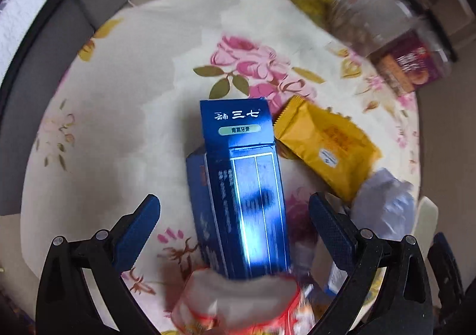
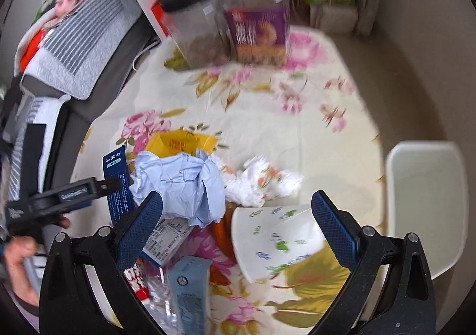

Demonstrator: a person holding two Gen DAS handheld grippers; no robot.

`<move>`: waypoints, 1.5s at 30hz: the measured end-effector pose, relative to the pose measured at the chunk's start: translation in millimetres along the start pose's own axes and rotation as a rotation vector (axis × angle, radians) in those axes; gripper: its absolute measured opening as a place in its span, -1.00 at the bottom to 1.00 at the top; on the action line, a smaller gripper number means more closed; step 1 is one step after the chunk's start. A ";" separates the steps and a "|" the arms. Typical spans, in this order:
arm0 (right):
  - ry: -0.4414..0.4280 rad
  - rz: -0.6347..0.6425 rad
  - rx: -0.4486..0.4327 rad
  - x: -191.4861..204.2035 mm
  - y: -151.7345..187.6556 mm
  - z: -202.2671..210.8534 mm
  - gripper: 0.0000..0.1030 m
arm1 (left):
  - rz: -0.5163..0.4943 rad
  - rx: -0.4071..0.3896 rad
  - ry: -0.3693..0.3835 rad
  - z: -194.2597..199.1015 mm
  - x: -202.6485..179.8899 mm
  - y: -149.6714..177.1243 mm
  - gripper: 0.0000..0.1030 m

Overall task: Collect trash
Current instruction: 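Grasp the blue toothpaste box with left tool while right tool grasps crumpled paper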

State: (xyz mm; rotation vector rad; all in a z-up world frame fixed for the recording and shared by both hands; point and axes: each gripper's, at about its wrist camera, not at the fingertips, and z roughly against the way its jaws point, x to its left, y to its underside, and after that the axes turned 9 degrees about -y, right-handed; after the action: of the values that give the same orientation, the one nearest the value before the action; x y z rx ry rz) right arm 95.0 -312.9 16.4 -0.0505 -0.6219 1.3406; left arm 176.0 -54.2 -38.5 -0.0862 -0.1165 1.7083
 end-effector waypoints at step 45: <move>-0.116 0.063 -0.014 24.8 -17.1 -10.1 -0.19 | -0.111 -0.119 0.031 18.2 -18.4 -15.4 0.69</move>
State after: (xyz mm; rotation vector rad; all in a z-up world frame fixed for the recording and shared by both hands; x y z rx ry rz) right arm 117.0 -291.4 24.2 -0.0040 -0.7326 1.4070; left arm 191.5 -70.8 -18.8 -0.1914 -0.1963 1.5878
